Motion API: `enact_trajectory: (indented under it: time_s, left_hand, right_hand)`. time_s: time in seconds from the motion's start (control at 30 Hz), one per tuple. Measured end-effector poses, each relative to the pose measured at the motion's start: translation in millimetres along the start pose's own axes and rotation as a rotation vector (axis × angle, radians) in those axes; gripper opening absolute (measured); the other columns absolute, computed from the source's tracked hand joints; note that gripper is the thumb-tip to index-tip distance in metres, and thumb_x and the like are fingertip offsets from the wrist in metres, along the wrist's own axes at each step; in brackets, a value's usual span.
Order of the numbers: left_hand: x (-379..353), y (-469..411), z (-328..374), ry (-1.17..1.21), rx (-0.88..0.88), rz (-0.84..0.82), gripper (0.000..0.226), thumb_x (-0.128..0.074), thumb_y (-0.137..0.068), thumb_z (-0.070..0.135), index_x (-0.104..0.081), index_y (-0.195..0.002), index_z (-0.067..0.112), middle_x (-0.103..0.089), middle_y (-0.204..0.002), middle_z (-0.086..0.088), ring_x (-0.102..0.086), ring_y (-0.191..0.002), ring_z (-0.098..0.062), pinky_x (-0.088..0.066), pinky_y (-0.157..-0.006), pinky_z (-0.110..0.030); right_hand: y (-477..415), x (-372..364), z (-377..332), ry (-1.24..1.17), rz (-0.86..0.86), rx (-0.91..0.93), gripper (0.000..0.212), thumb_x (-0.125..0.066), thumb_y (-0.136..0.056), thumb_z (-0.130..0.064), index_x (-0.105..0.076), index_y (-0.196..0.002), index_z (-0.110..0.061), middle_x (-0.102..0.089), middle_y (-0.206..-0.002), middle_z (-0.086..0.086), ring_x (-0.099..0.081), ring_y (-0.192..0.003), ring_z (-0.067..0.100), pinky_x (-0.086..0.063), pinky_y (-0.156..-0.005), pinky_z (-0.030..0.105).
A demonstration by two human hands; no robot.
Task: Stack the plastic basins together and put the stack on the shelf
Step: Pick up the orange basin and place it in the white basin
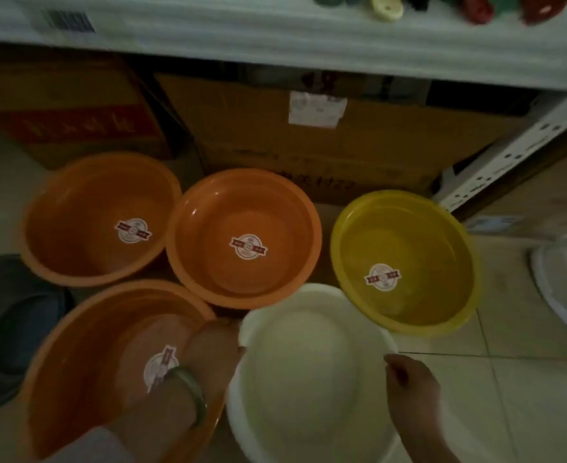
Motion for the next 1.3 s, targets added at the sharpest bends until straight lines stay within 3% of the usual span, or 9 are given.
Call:
enact_trajectory:
  time_s: [0.07, 0.1, 0.2, 0.3, 0.5, 0.7, 0.97, 1.1, 1.3]
  left_hand:
    - [3.9, -3.2, 2.1, -0.073, -0.071, 0.068, 0.023, -0.056, -0.066, 0.036, -0.068, -0.055, 0.020, -0.062, -0.048, 0.006, -0.057, -0.041, -0.003, -0.045, -0.040, -0.015]
    - [-0.3, -1.0, 1.5, -0.184, -0.112, 0.087, 0.021, -0.059, -0.066, 0.036, -0.066, -0.056, 0.019, -0.061, -0.048, 0.004, -0.054, -0.039, -0.005, -0.043, -0.037, -0.016]
    - [4.1, -11.1, 0.6, -0.181, -0.024, 0.018, 0.026, -0.050, -0.089, 0.039, -0.059, -0.099, 0.016, -0.067, -0.097, -0.001, -0.063, -0.082, -0.016, -0.050, -0.069, -0.028]
    - [3.8, -11.9, -1.6, -0.181, 0.018, -0.037, 0.034, -0.043, -0.093, 0.040, -0.051, -0.114, 0.015, -0.061, -0.120, -0.005, -0.059, -0.107, -0.023, -0.049, -0.087, -0.034]
    - [2.0, 6.5, 0.7, -0.134, 0.051, -0.057, 0.029, -0.041, -0.094, 0.038, -0.054, -0.108, 0.016, -0.064, -0.114, -0.005, -0.060, -0.104, -0.022, -0.048, -0.088, -0.034]
    - [-3.4, 13.2, -1.4, 0.077, 0.135, 0.007, 0.038, -0.044, -0.092, 0.036, -0.051, -0.124, 0.017, -0.063, -0.121, -0.004, -0.059, -0.108, -0.023, -0.047, -0.090, -0.033]
    - [1.2, 31.5, 3.6, 0.229, 0.128, -0.041, 0.041, -0.045, -0.094, 0.034, -0.048, -0.132, 0.018, -0.059, -0.130, -0.006, -0.056, -0.115, -0.024, -0.043, -0.095, -0.033]
    - [-5.6, 32.6, 7.9, 0.271, 0.090, 0.009, 0.041, -0.046, -0.093, 0.033, -0.048, -0.133, 0.021, -0.060, -0.130, -0.003, -0.055, -0.117, -0.022, -0.042, -0.098, -0.033]
    - [-17.2, 14.5, 29.4, -0.092, 0.077, -0.062, 0.034, -0.046, -0.093, 0.033, -0.058, -0.118, 0.013, -0.062, -0.122, -0.009, -0.058, -0.112, -0.025, -0.046, -0.094, -0.035]
  right_hand:
    - [3.9, 0.7, 4.2, 0.024, 0.111, 0.052, 0.022, -0.066, -0.074, 0.001, -0.069, -0.094, -0.009, -0.065, -0.089, 0.014, -0.060, -0.085, 0.035, -0.046, -0.081, 0.042]
    - [5.8, -0.8, 7.7, 0.026, 0.143, 0.051, 0.025, -0.068, -0.074, -0.001, -0.066, -0.097, -0.009, -0.062, -0.089, 0.013, -0.058, -0.086, 0.036, -0.044, -0.081, 0.042]
    - [14.6, -7.4, 19.7, -0.049, 0.115, -0.137, 0.034, -0.063, -0.081, -0.013, -0.056, -0.113, -0.005, -0.059, -0.100, 0.016, -0.056, -0.092, 0.037, -0.043, -0.080, 0.041]
    - [21.6, -15.5, 23.6, -0.059, 0.010, -0.139, 0.031, -0.053, -0.089, -0.021, -0.054, -0.113, -0.001, -0.066, -0.101, 0.023, -0.062, -0.091, 0.040, -0.047, -0.076, 0.041]
    - [20.8, -1.7, 18.2, -0.011, -0.085, -0.098, 0.033, -0.049, -0.092, -0.027, -0.056, -0.115, -0.004, -0.067, -0.105, 0.018, -0.061, -0.094, 0.034, -0.038, -0.069, 0.031]
    - [29.0, 8.6, 22.9, -0.100, -0.057, -0.139, 0.036, -0.048, -0.089, -0.021, -0.058, -0.121, -0.008, -0.067, -0.113, 0.014, -0.050, -0.084, 0.022, -0.038, -0.073, 0.029]
    - [39.9, 23.5, 25.2, -0.096, -0.021, -0.122, 0.028, -0.047, -0.088, -0.018, -0.065, -0.108, -0.009, -0.059, -0.077, 0.000, -0.051, -0.068, 0.016, -0.033, -0.053, 0.024]
    - [36.8, 14.9, 32.3, -0.099, -0.008, -0.166, 0.029, -0.047, -0.089, -0.020, -0.063, -0.112, -0.009, -0.059, -0.083, 0.003, -0.053, -0.075, 0.021, -0.036, -0.064, 0.028]
    - [33.7, 16.3, 41.2, -0.056, 0.014, -0.165, 0.031, -0.047, -0.090, -0.020, -0.060, -0.115, -0.008, -0.064, -0.088, 0.008, -0.054, -0.074, 0.023, -0.038, -0.064, 0.029]
Point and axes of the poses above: each hand's wrist, its own y-axis away from the middle knuckle, its own x-axis out of the back of the hand, z = x × y, the point moved 4 cm from there along -y, towards the middle knuckle
